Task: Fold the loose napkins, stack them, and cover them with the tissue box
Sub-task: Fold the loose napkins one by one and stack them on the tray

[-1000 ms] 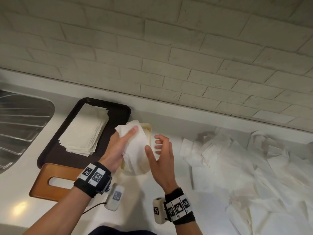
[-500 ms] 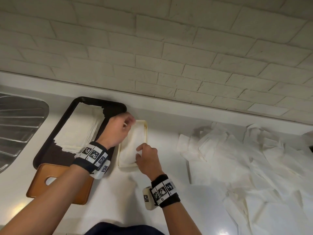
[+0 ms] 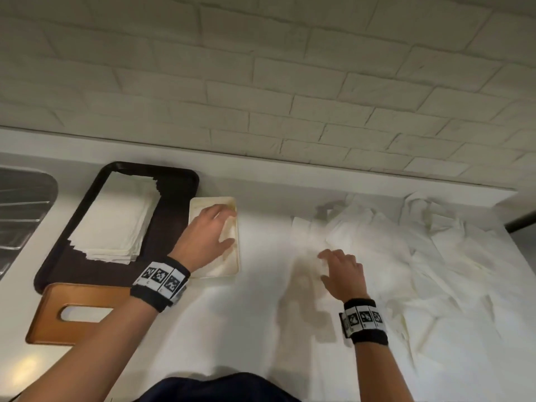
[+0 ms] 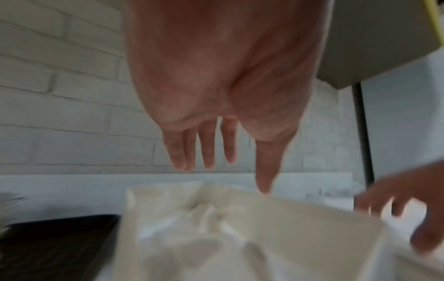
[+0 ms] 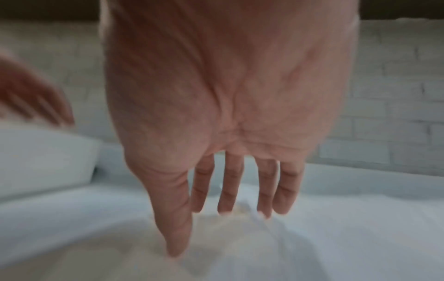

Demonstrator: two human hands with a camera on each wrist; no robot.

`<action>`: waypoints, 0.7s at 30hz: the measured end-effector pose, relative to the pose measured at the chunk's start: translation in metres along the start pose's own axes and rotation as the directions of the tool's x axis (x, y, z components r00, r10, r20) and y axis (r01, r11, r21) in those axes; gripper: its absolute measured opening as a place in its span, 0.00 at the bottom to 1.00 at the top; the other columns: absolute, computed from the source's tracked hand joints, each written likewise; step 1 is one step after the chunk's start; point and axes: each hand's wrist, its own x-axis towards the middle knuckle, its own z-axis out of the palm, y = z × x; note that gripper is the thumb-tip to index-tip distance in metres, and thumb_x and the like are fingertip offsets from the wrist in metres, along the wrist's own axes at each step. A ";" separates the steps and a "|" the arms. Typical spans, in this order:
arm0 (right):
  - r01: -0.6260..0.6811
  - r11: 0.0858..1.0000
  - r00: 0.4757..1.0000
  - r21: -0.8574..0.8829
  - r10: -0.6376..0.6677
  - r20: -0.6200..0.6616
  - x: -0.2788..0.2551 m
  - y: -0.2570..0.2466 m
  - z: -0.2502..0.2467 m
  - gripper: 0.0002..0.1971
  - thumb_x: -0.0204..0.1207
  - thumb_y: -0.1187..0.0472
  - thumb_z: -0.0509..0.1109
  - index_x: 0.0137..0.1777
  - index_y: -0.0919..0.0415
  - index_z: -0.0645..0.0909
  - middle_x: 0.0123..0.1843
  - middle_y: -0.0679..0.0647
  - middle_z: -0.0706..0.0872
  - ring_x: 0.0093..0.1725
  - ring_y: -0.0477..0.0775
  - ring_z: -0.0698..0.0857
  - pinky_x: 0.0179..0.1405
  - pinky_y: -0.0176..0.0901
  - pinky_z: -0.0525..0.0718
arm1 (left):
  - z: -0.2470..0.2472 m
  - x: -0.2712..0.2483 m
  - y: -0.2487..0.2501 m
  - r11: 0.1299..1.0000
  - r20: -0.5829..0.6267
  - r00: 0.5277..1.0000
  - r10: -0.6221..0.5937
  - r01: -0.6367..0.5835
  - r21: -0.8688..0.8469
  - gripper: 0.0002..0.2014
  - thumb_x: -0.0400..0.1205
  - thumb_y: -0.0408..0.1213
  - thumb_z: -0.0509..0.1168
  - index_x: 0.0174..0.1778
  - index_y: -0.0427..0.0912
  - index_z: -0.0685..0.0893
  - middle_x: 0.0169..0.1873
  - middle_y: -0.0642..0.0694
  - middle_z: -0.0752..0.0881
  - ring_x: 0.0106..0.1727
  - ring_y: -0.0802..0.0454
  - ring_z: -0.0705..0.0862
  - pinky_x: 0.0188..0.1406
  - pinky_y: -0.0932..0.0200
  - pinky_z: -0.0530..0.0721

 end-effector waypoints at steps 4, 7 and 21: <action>0.003 0.998 0.996 0.055 0.002 -0.091 -0.006 0.019 0.010 0.10 0.85 0.51 0.77 0.63 0.44 0.84 0.58 0.45 0.89 0.61 0.57 0.84 0.58 0.52 0.80 | 0.005 -0.001 0.047 0.971 -0.129 0.987 0.095 -0.121 -0.207 0.18 0.84 0.45 0.77 0.69 0.54 0.83 0.67 0.57 0.85 0.71 0.53 0.81 0.71 0.49 0.83; 0.071 0.874 0.988 0.480 0.007 -0.157 -0.015 0.006 -0.009 0.10 0.79 0.55 0.84 0.47 0.45 0.84 0.43 0.41 0.91 0.44 0.49 0.87 0.44 0.42 0.84 | 0.018 0.001 0.076 0.930 -0.045 0.988 0.146 -0.153 -0.335 0.17 0.85 0.53 0.76 0.67 0.55 0.85 0.63 0.61 0.86 0.67 0.57 0.83 0.71 0.49 0.82; 0.314 0.576 0.934 0.755 -0.048 -0.353 -0.050 -0.046 -0.096 0.10 0.73 0.56 0.90 0.42 0.50 0.90 0.36 0.41 0.92 0.38 0.46 0.91 0.40 0.26 0.81 | 0.017 0.007 0.104 0.555 0.043 0.998 -0.046 0.061 -0.830 0.12 0.76 0.38 0.86 0.52 0.46 0.93 0.29 0.53 0.74 0.32 0.52 0.70 0.37 0.60 0.72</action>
